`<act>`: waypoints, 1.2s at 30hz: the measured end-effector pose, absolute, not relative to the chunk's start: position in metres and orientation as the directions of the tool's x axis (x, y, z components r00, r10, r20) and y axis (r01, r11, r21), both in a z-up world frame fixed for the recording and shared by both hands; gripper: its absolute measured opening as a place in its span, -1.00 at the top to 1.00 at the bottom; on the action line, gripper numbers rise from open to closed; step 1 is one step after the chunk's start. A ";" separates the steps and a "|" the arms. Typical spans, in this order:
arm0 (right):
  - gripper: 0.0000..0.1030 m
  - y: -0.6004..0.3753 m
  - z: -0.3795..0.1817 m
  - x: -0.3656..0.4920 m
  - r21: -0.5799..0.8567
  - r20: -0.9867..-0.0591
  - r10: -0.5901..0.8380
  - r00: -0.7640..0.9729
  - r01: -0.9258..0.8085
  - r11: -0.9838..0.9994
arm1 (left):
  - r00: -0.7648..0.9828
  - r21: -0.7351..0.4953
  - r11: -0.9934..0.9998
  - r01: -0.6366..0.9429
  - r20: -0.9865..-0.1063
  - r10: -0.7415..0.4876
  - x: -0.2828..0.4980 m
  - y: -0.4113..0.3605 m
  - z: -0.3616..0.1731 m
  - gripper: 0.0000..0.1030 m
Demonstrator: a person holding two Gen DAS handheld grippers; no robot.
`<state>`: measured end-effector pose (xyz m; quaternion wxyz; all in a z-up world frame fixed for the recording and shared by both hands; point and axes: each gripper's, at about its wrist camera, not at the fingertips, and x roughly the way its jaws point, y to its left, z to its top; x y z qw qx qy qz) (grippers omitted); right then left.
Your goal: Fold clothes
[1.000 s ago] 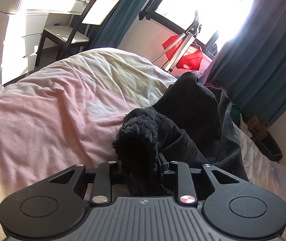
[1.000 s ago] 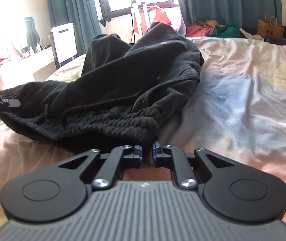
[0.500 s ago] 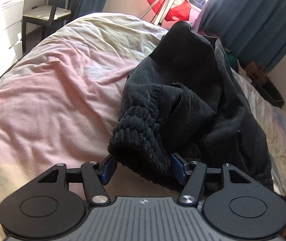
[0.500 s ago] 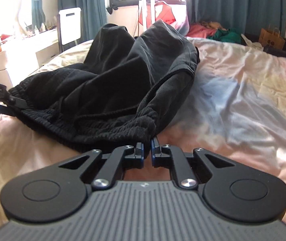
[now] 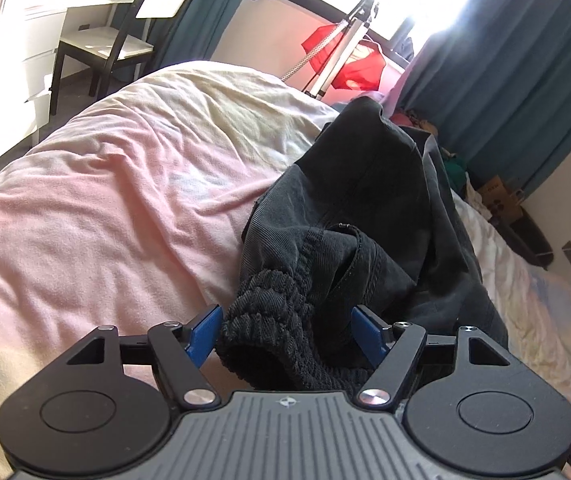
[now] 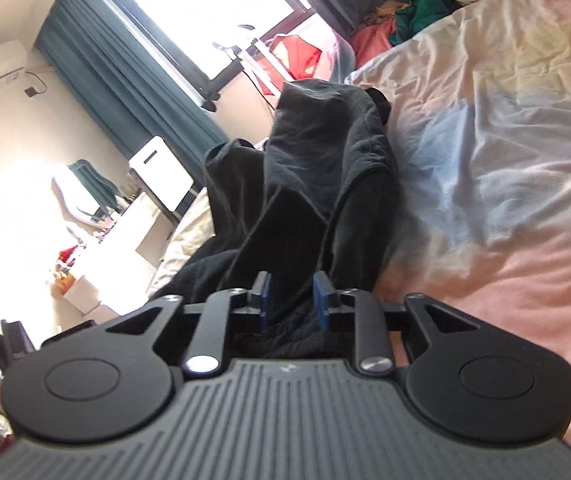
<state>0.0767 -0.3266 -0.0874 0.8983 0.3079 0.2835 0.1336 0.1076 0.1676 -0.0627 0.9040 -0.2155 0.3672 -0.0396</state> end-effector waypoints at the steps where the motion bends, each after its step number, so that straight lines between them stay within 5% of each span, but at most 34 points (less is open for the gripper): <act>1: 0.15 -0.325 -0.092 0.081 0.630 -0.442 0.413 0.796 -0.052 0.775 | 0.724 -0.403 0.912 -0.077 -0.651 -0.227 0.110 0.163 -0.065 -0.42; 7: 0.06 -0.314 -0.118 0.108 0.624 -0.528 0.400 0.750 0.023 0.781 | 0.699 -0.336 0.940 -0.054 -0.685 -0.205 0.119 0.153 -0.082 -0.34; 14: -0.09 -0.314 -0.146 0.123 0.632 -0.570 0.383 0.727 0.089 0.770 | 0.700 -0.386 0.918 -0.096 -0.682 -0.213 0.127 0.160 -0.095 0.12; 16: -0.08 -0.314 -0.151 0.126 0.656 -0.551 0.421 0.721 0.063 0.752 | 0.711 -0.418 0.901 -0.114 -0.668 -0.220 0.129 0.162 -0.095 0.48; 21: 0.51 -0.310 -0.151 0.122 0.705 -0.495 0.494 0.715 -0.002 0.709 | 0.771 -0.488 0.856 -0.167 -0.606 -0.196 0.133 0.165 -0.077 0.64; 28: 0.57 -0.272 -0.119 0.100 0.808 -0.365 0.647 0.670 -0.117 0.577 | 0.852 -0.559 0.808 -0.188 -0.502 -0.148 0.158 0.211 -0.008 0.68; 36: 0.57 -0.128 -0.109 0.111 0.883 -0.181 0.808 0.561 -0.269 0.384 | 0.856 -0.353 0.889 -0.293 -0.510 0.080 0.227 0.298 0.065 0.68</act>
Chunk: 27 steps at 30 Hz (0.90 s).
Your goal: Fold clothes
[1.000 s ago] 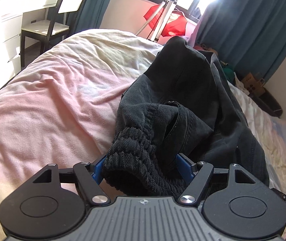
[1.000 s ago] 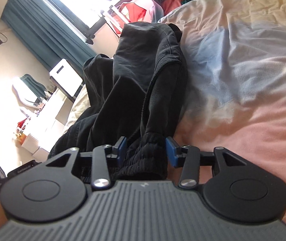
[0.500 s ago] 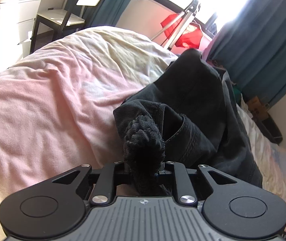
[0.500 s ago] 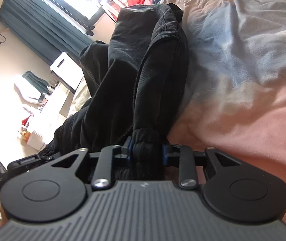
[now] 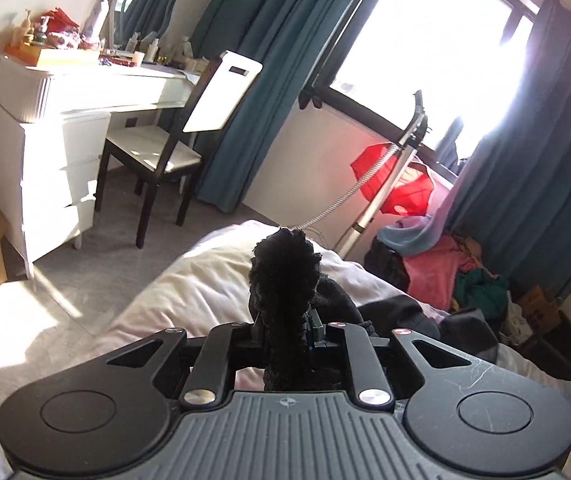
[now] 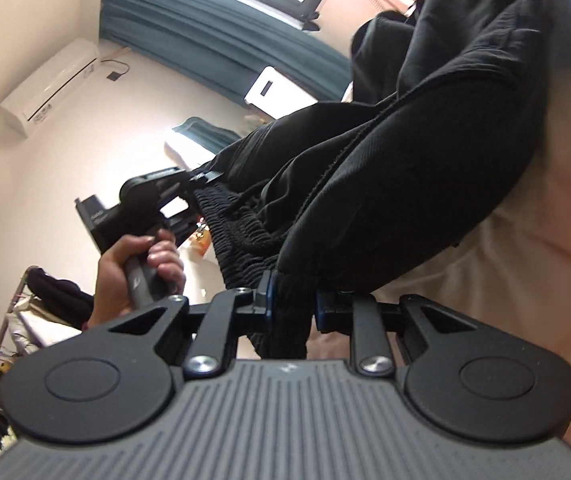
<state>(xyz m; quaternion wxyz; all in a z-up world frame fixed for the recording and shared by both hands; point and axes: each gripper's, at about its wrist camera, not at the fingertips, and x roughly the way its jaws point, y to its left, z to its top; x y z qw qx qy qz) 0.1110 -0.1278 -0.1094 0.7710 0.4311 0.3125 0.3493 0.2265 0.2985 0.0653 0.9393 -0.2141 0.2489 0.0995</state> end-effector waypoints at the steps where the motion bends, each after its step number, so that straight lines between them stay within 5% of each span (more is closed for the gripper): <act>1: 0.57 -0.108 -0.112 0.115 0.882 -0.168 0.819 0.549 -0.286 0.373 | 0.846 -0.307 0.895 -0.324 -0.516 0.130 0.238 0.309 0.064 0.68; 5: 0.56 -0.050 -0.112 0.143 0.872 -0.175 0.844 0.506 -0.318 0.371 | 0.791 -0.231 0.877 -0.422 -0.567 0.231 0.283 0.350 0.032 0.67; 9: 0.57 -0.024 -0.111 0.166 0.802 -0.319 0.816 0.482 -0.322 0.504 | 0.732 -0.218 0.849 -0.482 -0.632 0.254 0.308 0.378 -0.024 0.65; 16: 0.47 -0.036 -0.100 0.161 0.765 -0.374 0.815 0.443 -0.348 0.541 | 0.724 -0.129 0.871 -0.474 -0.619 0.303 0.302 0.365 -0.047 0.45; 17: 0.39 -0.035 -0.099 0.161 0.762 -0.379 0.816 0.437 -0.353 0.543 | 0.714 -0.124 0.866 -0.485 -0.627 0.311 0.298 0.363 -0.045 0.34; 19: 0.11 -0.036 -0.097 0.157 0.757 -0.397 0.819 0.413 -0.357 0.547 | 0.708 -0.135 0.851 -0.508 -0.628 0.323 0.286 0.362 -0.035 -0.41; 20: -0.22 -0.040 -0.093 0.153 0.749 -0.399 0.819 0.414 -0.369 0.551 | 0.712 -0.142 0.847 -0.513 -0.621 0.327 0.279 0.361 -0.029 -0.54; 22: -0.60 -0.049 -0.083 0.139 0.719 -0.397 0.804 0.443 -0.395 0.572 | 0.730 -0.154 0.848 -0.508 -0.600 0.328 0.261 0.354 -0.015 -0.59; 27: -0.63 -0.090 -0.046 0.096 0.601 -0.394 0.748 0.534 -0.466 0.649 | 0.787 -0.134 0.889 -0.437 -0.536 0.306 0.207 0.303 0.022 -0.61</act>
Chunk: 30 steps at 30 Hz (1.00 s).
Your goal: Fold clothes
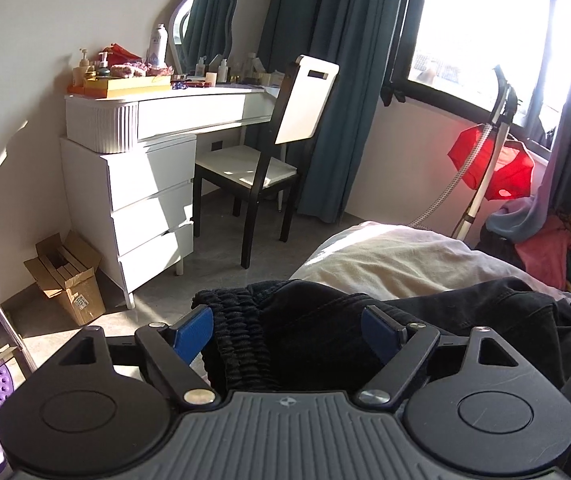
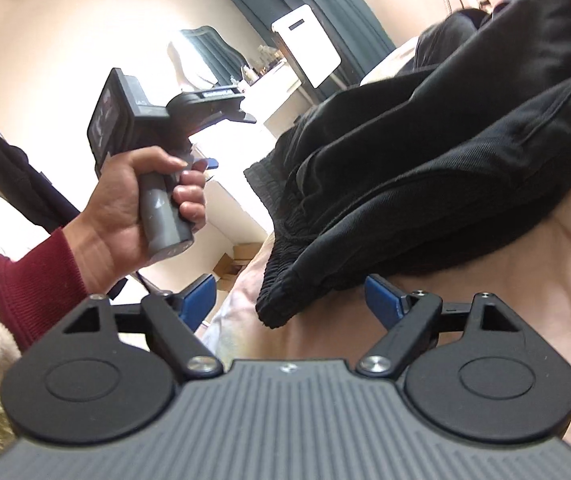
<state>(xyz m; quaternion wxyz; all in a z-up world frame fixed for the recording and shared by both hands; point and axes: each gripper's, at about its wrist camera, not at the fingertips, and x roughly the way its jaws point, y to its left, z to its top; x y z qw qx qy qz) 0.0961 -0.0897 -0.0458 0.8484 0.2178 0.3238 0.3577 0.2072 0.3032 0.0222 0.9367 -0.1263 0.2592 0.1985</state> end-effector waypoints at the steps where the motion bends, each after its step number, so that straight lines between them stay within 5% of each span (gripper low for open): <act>1: -0.63 -0.098 -0.036 0.090 0.571 -0.388 0.727 0.566 -0.472 0.672 | 0.801 -0.134 0.900 -0.414 -0.523 0.290 0.195 0.287 0.028 -0.62; 9: -0.63 -0.190 0.020 0.054 0.400 -0.307 0.552 0.775 -0.421 0.814 | 0.885 -0.089 0.977 -0.193 -0.446 0.134 0.106 0.141 0.048 -0.60; 17: -0.62 -0.264 0.010 0.049 0.213 -0.296 0.342 0.892 -0.287 0.934 | 0.918 -0.071 0.997 -0.012 -0.397 -0.018 0.048 0.019 0.022 -0.61; 25: -0.62 -0.295 -0.023 0.050 0.236 -0.319 0.268 0.909 -0.198 0.951 | 0.922 -0.124 0.991 0.056 -0.375 -0.099 0.040 0.002 -0.020 -0.62; 30: -0.62 -0.294 -0.023 0.052 0.216 -0.328 0.229 0.916 -0.163 0.963 | 0.914 -0.041 0.998 0.055 -0.401 -0.067 0.056 0.007 -0.053 -0.57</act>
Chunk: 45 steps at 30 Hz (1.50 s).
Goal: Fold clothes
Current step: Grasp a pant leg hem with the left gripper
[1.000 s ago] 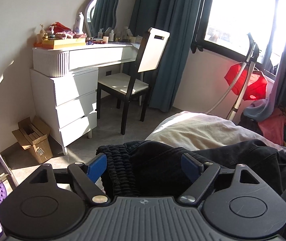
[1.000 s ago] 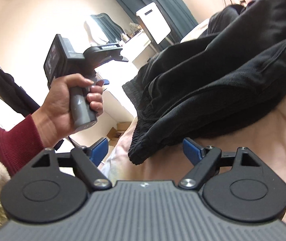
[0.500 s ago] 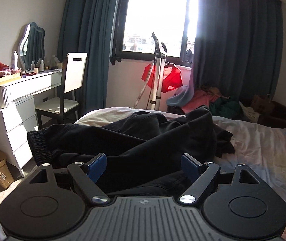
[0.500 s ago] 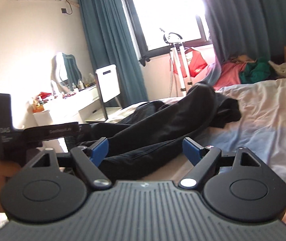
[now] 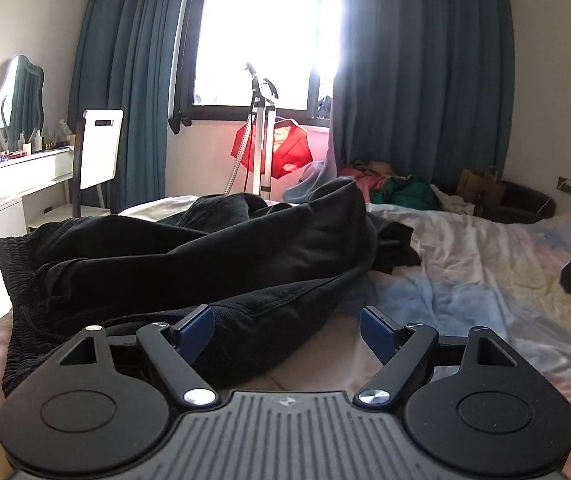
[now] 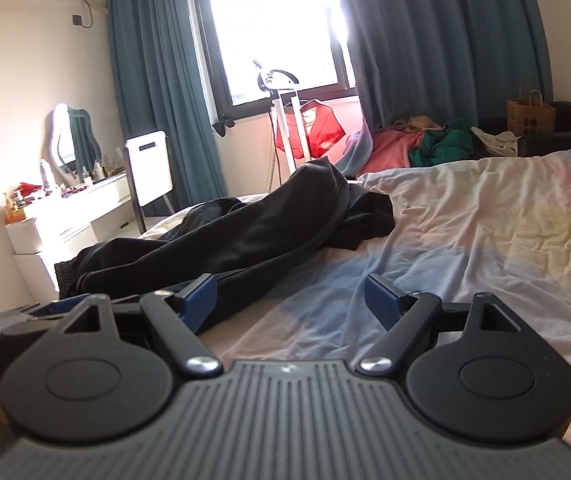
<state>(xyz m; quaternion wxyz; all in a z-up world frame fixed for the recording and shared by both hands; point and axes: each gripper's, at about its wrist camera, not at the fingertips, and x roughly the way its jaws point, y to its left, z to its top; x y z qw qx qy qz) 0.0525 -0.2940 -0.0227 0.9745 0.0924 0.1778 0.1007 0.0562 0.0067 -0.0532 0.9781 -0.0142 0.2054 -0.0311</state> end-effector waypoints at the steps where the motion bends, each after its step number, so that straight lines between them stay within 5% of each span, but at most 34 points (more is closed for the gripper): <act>1: -0.62 -0.294 -0.023 0.053 0.216 -0.336 0.219 0.916 -0.151 0.965 | 0.906 -0.039 0.998 0.054 -0.418 -0.065 0.060 0.007 -0.058 -0.56; 10: -0.62 -0.319 -0.024 0.053 0.284 -0.375 0.187 0.908 -0.079 0.955 | 0.853 0.127 0.985 0.120 -0.520 -0.037 0.124 -0.027 -0.097 -0.50; 19: -0.62 -0.369 -0.039 0.073 0.277 -0.405 0.033 0.914 0.088 0.957 | 0.868 0.227 0.967 0.112 -0.496 0.017 0.261 -0.105 -0.085 -0.39; 27: -0.62 -0.395 -0.071 0.111 0.323 -0.478 0.015 0.878 0.159 0.933 | 0.868 0.473 0.866 0.160 -0.486 0.105 0.347 -0.176 -0.122 -0.26; 31: -0.61 -0.396 -0.087 0.125 0.326 -0.516 0.035 0.856 0.159 0.932 | 0.888 0.599 0.787 0.147 -0.431 0.163 0.359 -0.188 -0.147 0.14; 34: -0.62 -0.398 -0.095 0.133 0.329 -0.542 0.030 0.840 0.178 0.927 | 0.899 0.596 0.783 0.175 -0.420 0.120 0.352 -0.183 -0.143 0.74; 45: -0.61 -0.403 -0.085 0.121 0.398 -0.525 0.067 0.849 0.176 0.900 | 0.913 0.280 0.920 0.275 -0.376 -0.158 0.209 -0.140 -0.032 0.91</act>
